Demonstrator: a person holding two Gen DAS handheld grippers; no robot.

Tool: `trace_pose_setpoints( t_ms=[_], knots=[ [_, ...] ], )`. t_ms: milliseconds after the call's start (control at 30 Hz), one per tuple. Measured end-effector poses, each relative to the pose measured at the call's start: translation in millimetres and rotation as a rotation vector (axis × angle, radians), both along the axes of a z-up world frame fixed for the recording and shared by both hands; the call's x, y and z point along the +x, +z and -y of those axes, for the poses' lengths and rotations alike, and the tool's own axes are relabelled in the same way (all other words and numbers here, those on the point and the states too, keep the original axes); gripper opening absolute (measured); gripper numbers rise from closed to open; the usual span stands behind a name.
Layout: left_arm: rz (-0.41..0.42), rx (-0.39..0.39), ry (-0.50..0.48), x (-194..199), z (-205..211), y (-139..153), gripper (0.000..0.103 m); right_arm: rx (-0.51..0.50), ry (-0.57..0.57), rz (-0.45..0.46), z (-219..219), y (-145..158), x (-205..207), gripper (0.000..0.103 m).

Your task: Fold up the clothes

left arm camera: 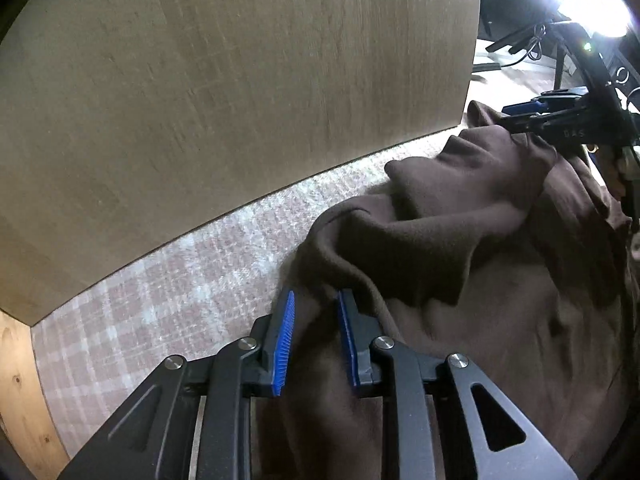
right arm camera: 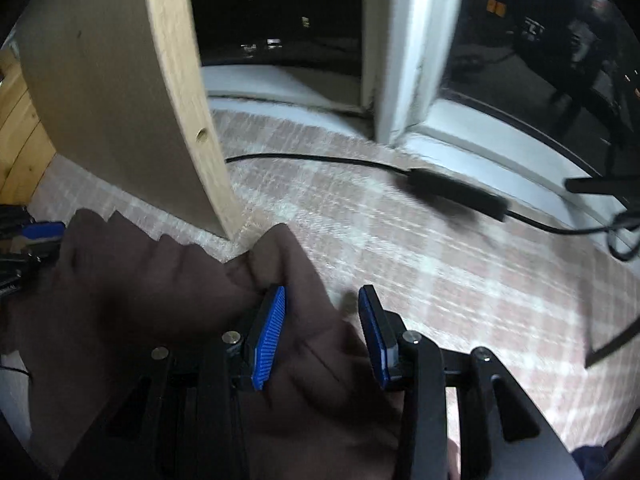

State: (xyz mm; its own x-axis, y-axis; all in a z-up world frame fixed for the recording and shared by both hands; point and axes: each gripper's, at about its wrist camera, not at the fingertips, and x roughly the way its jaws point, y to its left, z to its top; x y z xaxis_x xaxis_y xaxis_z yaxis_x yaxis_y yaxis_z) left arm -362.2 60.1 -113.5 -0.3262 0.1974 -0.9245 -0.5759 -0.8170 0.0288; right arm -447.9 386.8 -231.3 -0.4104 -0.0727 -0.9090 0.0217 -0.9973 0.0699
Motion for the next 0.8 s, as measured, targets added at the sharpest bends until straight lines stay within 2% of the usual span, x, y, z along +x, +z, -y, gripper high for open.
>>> trace_pose_setpoints(
  t_ms=[33, 67, 133, 200, 333, 367, 400, 467, 533, 600, 633, 700, 767, 800],
  knots=[
    [-0.003, -0.002, 0.004, 0, 1, 0, 0.023, -0.007, 0.018, -0.013, 2, 1, 2, 0.016],
    [-0.006, -0.004, 0.008, -1, 1, -1, 0.023, -0.011, 0.031, -0.028, 4, 3, 4, 0.011],
    [0.0, 0.0, 0.023, -3, 1, -7, 0.024, -0.011, 0.038, -0.066, 6, 12, 11, 0.009],
    [0.0, -0.008, 0.033, -7, -2, -9, 0.032, -0.027, 0.009, -0.124, -1, 28, 19, 0.008],
    [-0.004, 0.011, 0.003, -9, -16, -11, 0.032, -0.053, -0.071, -0.207, -18, 50, 30, 0.008],
    [-0.01, 0.007, -0.01, -8, -20, -12, 0.029, -0.039, -0.081, -0.21, -19, 47, 32, 0.008],
    [-0.016, 0.004, -0.023, -7, -23, -13, 0.017, -0.031, -0.082, -0.207, -19, 42, 33, 0.008],
    [-0.018, 0.016, -0.03, -4, -27, -14, 0.008, -0.039, -0.069, -0.203, -18, 36, 37, 0.008],
    [-0.059, -0.013, -0.032, 0, -29, -8, 0.006, -0.059, -0.089, -0.261, -22, 43, 45, 0.008],
    [-0.133, 0.021, 0.018, 2, -18, 7, 0.006, -0.081, -0.124, -0.342, -28, 55, 55, 0.008],
    [-0.148, 0.034, 0.059, 0, -10, 11, 0.006, -0.078, -0.147, -0.349, -32, 56, 57, 0.009],
    [-0.087, 0.003, 0.059, -5, -7, 2, 0.009, -0.036, -0.2, -0.242, -40, 42, 50, 0.013],
    [-0.095, -0.08, 0.051, -5, -12, -3, 0.012, -0.015, -0.215, -0.126, -47, 24, 43, 0.015],
    [-0.105, -0.067, 0.051, -4, -15, 2, 0.012, -0.002, -0.223, -0.109, -50, 20, 43, 0.017]
  ],
)
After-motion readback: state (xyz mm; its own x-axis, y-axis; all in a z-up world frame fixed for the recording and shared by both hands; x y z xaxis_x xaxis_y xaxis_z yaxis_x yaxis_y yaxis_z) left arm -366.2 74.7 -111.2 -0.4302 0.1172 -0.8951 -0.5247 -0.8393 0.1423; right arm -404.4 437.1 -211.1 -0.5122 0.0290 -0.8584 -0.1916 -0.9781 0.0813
